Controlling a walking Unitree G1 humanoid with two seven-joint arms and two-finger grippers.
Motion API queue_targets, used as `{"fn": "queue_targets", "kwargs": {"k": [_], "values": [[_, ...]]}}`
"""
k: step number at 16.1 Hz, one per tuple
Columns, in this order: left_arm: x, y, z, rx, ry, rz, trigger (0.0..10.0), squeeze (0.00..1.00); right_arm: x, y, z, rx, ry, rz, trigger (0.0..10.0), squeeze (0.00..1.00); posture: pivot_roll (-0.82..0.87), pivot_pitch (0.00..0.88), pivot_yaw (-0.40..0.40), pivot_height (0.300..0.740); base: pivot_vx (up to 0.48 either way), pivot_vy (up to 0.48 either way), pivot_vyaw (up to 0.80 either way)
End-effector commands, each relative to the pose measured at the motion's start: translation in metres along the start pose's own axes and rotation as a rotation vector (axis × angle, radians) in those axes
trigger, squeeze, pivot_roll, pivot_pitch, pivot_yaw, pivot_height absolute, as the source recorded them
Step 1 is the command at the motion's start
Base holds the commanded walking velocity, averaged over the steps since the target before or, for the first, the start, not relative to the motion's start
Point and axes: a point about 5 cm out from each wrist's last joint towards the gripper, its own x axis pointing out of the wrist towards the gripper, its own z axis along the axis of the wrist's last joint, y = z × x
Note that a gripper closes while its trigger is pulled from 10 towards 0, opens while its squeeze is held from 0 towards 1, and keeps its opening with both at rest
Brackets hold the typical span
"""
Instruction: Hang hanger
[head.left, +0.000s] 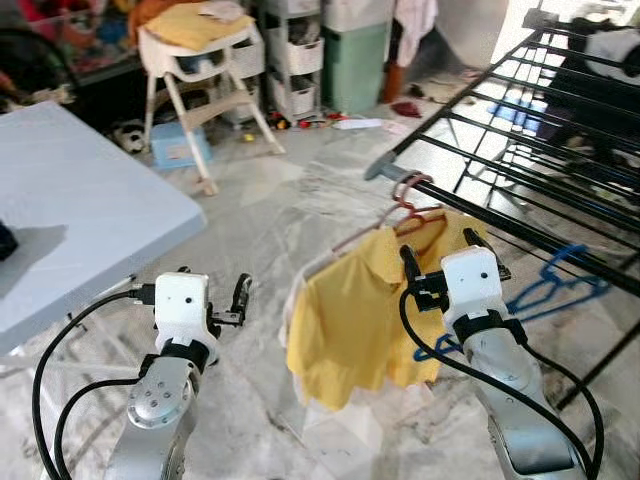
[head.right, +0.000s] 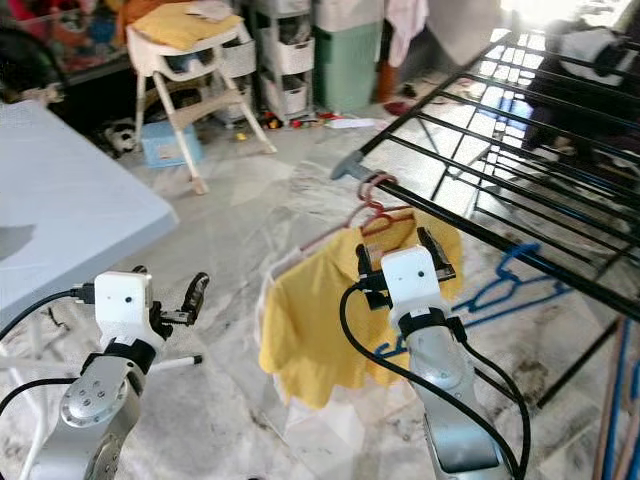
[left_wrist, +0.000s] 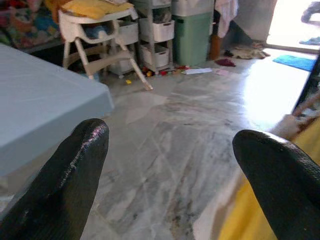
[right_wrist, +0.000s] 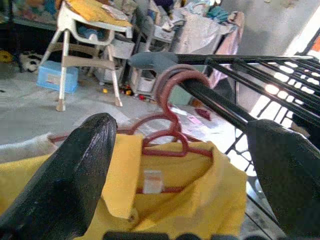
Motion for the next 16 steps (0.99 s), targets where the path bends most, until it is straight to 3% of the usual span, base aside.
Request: {"fn": "queue_targets", "kwargs": {"k": [1,9,13,16], "values": [[-0.0013,0.0031,-0.0008,0.006,0.005,0.033,10.0,0.00,0.0026,0.0020,0.0027,0.012,-0.015,0.016,10.0,0.00,0.00,0.037,-0.003,0.740,0.000,0.000,0.80],[0.0022,0.0057,-0.0008,0.055,0.002,0.077,10.0,0.00,0.0060,0.0059,0.0046,0.038,-0.029,0.048,10.0,0.00,0.00,0.026,-0.002,0.740,0.000,0.000,0.80],[0.0005,0.0110,0.0006,0.090,-0.005,0.152,10.0,0.00,0.0062,0.0078,0.0054,0.055,-0.037,0.070,10.0,0.00,0.00,0.026,-0.006,0.740,0.000,0.000,0.80],[-0.0039,0.0082,-0.0030,0.056,0.012,0.126,10.0,0.00,0.0060,0.0105,0.0069,0.077,-0.049,0.101,10.0,0.00,0.01,0.018,-0.009,0.740,0.000,0.000,0.80]]}}
